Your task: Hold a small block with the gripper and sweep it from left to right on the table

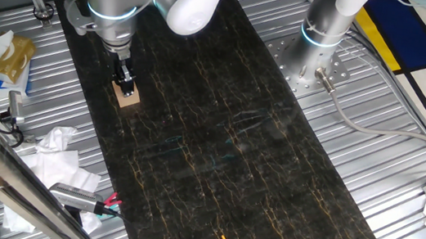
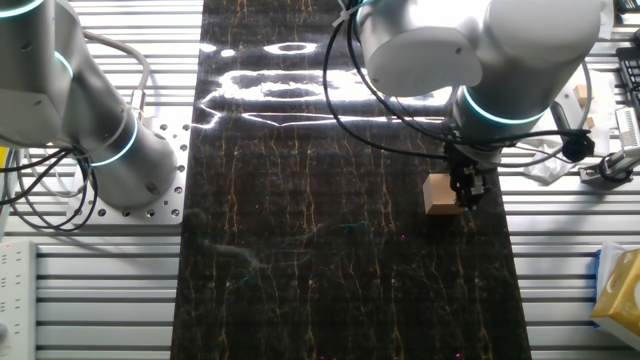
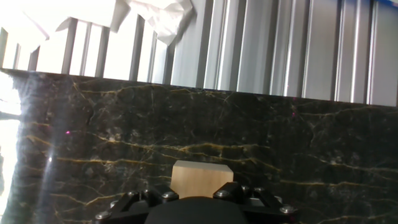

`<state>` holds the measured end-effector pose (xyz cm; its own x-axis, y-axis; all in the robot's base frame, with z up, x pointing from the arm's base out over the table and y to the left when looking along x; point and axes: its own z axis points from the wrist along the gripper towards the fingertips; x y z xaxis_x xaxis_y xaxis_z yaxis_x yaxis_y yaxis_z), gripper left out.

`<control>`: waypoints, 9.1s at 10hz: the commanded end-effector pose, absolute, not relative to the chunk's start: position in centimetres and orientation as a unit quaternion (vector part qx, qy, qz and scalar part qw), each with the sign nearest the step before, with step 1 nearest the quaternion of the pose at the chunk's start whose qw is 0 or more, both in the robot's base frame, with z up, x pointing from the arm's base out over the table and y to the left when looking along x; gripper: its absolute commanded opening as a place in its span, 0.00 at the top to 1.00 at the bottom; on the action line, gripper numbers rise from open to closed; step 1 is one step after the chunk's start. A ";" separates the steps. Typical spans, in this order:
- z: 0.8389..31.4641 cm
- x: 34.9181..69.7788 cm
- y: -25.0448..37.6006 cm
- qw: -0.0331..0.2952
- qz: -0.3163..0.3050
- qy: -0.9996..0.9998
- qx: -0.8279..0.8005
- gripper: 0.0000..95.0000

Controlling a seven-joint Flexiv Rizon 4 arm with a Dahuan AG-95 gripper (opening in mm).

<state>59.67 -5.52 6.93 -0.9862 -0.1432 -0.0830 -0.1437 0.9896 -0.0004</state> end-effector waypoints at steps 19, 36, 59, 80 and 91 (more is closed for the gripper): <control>7.0 59.7 -5.5 0.040 0.002 0.997 -0.062 0.40; 7.0 59.8 -5.4 0.048 -0.001 0.994 -0.102 0.20; 7.3 61.2 -5.2 0.049 0.004 0.992 -0.118 0.20; 7.3 61.2 -5.2 0.049 0.005 0.992 -0.116 0.20; 6.0 61.5 -5.1 0.034 0.006 0.991 -0.126 0.20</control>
<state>61.40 -5.01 5.95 -0.9661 -0.2483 -0.0702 -0.2493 0.9684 0.0048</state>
